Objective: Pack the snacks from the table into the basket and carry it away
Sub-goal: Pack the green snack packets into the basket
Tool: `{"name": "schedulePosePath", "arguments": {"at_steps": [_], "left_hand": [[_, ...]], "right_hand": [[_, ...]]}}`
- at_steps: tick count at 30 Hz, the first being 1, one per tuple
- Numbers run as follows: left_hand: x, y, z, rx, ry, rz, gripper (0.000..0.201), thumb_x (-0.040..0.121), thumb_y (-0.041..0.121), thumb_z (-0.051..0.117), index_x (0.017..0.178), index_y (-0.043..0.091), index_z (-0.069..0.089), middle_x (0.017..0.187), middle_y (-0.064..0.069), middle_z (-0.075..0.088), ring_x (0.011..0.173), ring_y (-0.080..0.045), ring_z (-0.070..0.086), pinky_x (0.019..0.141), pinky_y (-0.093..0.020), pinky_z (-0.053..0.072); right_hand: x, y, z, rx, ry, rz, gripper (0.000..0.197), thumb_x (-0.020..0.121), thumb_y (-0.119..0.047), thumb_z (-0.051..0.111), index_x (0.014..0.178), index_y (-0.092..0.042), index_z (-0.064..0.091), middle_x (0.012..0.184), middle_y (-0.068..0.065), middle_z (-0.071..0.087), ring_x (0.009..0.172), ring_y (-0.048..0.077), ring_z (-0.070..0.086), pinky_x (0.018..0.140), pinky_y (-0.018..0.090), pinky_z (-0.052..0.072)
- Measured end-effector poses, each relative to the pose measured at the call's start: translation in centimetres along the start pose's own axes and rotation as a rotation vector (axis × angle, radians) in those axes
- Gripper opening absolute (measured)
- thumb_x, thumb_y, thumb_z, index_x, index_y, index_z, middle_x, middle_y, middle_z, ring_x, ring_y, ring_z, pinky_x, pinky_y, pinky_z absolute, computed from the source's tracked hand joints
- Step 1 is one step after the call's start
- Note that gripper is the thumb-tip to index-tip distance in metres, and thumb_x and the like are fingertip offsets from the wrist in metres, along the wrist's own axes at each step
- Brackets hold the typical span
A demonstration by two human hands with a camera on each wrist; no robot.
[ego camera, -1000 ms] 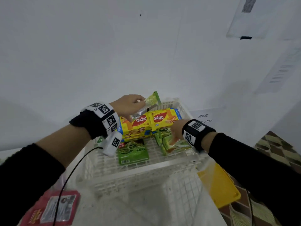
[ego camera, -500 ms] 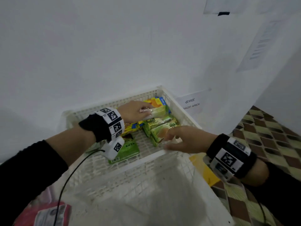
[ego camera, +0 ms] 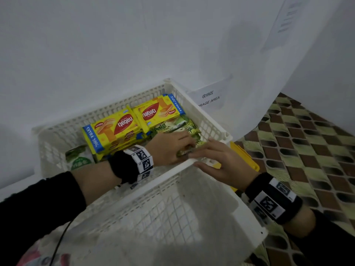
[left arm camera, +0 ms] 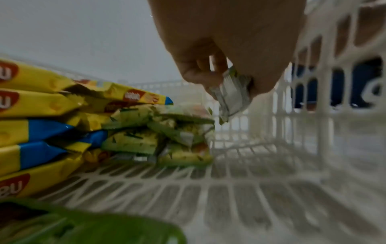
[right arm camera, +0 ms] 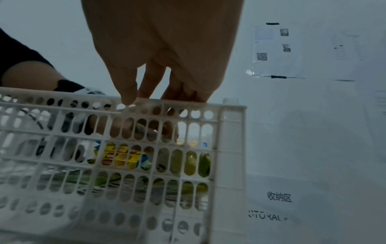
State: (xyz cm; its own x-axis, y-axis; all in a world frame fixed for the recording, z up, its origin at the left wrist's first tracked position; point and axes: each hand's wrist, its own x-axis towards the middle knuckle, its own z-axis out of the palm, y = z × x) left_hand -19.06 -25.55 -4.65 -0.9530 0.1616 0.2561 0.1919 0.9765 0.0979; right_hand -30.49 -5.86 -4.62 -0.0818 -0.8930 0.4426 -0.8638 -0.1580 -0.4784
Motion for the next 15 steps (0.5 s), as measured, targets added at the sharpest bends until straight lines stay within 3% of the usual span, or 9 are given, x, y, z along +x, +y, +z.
{"name": "schedulePosePath", "arguments": {"at_steps": [3, 4, 6, 8, 10, 12, 15], "left_hand": [[-0.4, 0.1, 1.9, 0.159, 0.012, 0.012, 0.020, 0.087, 0.025, 0.041, 0.102, 0.019, 0.052, 0.098, -0.001, 0.063, 0.076, -0.016, 0.063, 0.038, -0.016, 0.015], [-0.4, -0.1, 2.7, 0.201, 0.026, 0.038, 0.019, 0.085, 0.019, 0.042, 0.101, 0.017, 0.053, 0.096, -0.003, 0.063, 0.076, -0.017, 0.063, 0.039, -0.017, 0.013], [-0.7, -0.9, 3.8, 0.241, 0.020, 0.075, 0.020, 0.081, 0.007, 0.054, 0.099, 0.012, 0.061, 0.097, -0.006, 0.064, 0.082, -0.020, 0.064, 0.038, -0.018, 0.017], [-1.0, -1.6, 3.7, 0.219, -0.070, 0.072, 0.033, 0.075, 0.004, 0.068, 0.106, 0.014, 0.065, 0.108, -0.004, 0.062, 0.096, -0.020, 0.062, 0.039, -0.019, 0.023], [-1.1, -2.2, 3.1, 0.124, -0.204, 0.051, 0.042, 0.082, 0.016, 0.065, 0.124, 0.021, 0.059, 0.127, 0.002, 0.054, 0.114, -0.016, 0.053, 0.047, -0.022, 0.036], [-1.0, -2.9, 2.3, -0.021, -0.298, 0.005, 0.048, 0.089, 0.039, 0.056, 0.135, 0.026, 0.051, 0.138, 0.008, 0.046, 0.121, -0.013, 0.044, 0.066, -0.027, 0.048], [-0.7, -3.6, 1.7, -0.080, -0.239, 0.097, 0.053, 0.088, 0.059, 0.042, 0.128, 0.029, 0.059, 0.135, 0.009, 0.053, 0.115, -0.018, 0.046, 0.090, -0.038, 0.045]], "right_hand": [[-0.3, 0.6, -0.6, -0.077, 0.049, 0.003, 0.022, 0.091, -0.030, 0.066, 0.111, -0.021, 0.071, 0.104, -0.005, 0.068, 0.097, 0.016, 0.063, 0.088, 0.041, 0.046], [-0.4, 0.9, -0.6, -0.072, 0.049, 0.001, 0.023, 0.091, -0.029, 0.066, 0.112, -0.021, 0.071, 0.104, -0.005, 0.068, 0.097, 0.017, 0.063, 0.083, 0.040, 0.047], [-0.7, 1.3, -0.6, -0.045, 0.038, 0.003, 0.024, 0.092, -0.027, 0.065, 0.114, -0.020, 0.070, 0.106, -0.005, 0.067, 0.099, 0.017, 0.062, 0.083, 0.041, 0.047], [-0.9, 1.5, -0.5, -0.020, 0.028, 0.013, 0.024, 0.093, -0.027, 0.064, 0.115, -0.019, 0.069, 0.107, -0.005, 0.067, 0.100, 0.017, 0.061, 0.085, 0.042, 0.046], [-0.8, 1.6, -0.5, -0.012, 0.035, 0.011, 0.024, 0.092, -0.026, 0.064, 0.114, -0.019, 0.070, 0.107, -0.005, 0.067, 0.099, 0.018, 0.062, 0.083, 0.042, 0.047], [-0.7, 1.6, -0.5, -0.018, 0.040, 0.006, 0.023, 0.091, -0.026, 0.065, 0.113, -0.020, 0.070, 0.106, -0.005, 0.068, 0.097, 0.018, 0.062, 0.080, 0.042, 0.047], [-0.6, 1.6, -0.5, -0.019, 0.040, -0.003, 0.023, 0.091, -0.025, 0.066, 0.112, -0.020, 0.071, 0.105, -0.005, 0.068, 0.097, 0.017, 0.063, 0.079, 0.041, 0.048]]}}
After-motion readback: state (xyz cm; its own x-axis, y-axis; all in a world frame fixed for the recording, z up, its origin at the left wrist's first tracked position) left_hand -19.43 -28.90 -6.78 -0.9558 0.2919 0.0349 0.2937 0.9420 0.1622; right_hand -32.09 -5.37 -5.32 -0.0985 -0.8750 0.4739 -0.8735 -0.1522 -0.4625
